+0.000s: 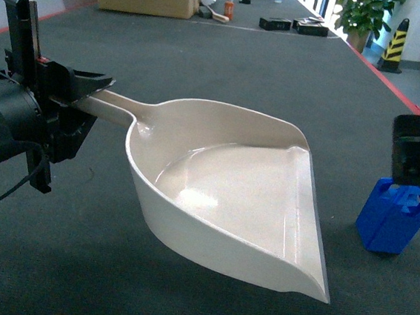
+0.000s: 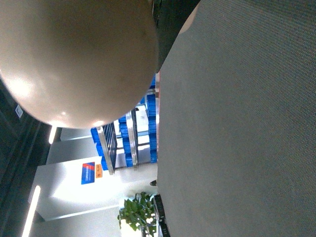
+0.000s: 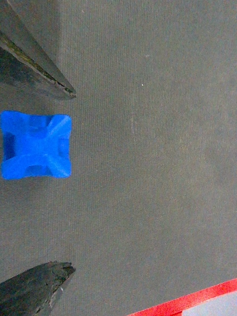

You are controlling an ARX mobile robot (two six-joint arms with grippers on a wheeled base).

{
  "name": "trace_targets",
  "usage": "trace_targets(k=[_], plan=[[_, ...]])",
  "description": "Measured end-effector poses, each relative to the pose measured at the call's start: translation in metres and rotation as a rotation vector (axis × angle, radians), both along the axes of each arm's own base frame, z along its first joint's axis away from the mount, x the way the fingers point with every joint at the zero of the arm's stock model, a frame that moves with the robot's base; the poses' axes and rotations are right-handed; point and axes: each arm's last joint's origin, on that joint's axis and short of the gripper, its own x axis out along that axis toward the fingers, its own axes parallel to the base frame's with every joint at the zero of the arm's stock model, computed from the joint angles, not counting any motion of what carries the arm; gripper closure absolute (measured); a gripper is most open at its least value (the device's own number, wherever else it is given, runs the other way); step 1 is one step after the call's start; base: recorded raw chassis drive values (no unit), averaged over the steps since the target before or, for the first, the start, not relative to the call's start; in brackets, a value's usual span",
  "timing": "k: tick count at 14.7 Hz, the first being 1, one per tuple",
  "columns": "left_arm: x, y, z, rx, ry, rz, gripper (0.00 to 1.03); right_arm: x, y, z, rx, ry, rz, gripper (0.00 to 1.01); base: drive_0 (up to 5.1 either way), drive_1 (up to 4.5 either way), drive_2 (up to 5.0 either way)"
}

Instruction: Place part in tray to right shelf

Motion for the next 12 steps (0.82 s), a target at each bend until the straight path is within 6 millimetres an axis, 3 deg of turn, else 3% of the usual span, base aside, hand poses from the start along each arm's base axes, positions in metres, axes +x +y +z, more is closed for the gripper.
trace_targets(k=[6, 7, 8, 9, 10, 11, 12], plan=[[0.0, 0.0, 0.0, 0.0, 0.0, -0.001, 0.87, 0.015, 0.007, -0.014, -0.024, 0.044, -0.015, 0.03, 0.0, 0.0, 0.0], [0.0, 0.0, 0.0, 0.0, 0.0, 0.0, 0.87, 0.023, 0.011, -0.024, -0.025, 0.082, -0.024, 0.03, 0.0, 0.0, 0.0], [0.0, 0.0, 0.0, 0.0, 0.0, 0.0, 0.87, 0.029, 0.017, -0.046, -0.03, 0.144, -0.056, 0.05, 0.0, 0.0, 0.0], [0.0, 0.0, 0.0, 0.0, 0.0, -0.001, 0.87, 0.027, 0.021, -0.056, -0.006, 0.17, -0.066, 0.36, 0.0, 0.0, 0.0], [0.0, 0.0, 0.0, 0.0, 0.0, 0.0, 0.87, 0.001, 0.021, -0.013, 0.013, 0.045, -0.061, 0.55, 0.0, 0.0, 0.0], [0.0, 0.0, 0.0, 0.0, 0.0, -0.001, 0.87, -0.024, 0.054, 0.065, 0.103, -0.222, 0.08, 0.55, 0.0, 0.0, 0.0], [0.0, 0.0, 0.0, 0.0, 0.0, -0.001, 0.87, -0.027, 0.088, 0.086, 0.198, -0.283, 0.227, 0.55, 0.0, 0.0, 0.0]])
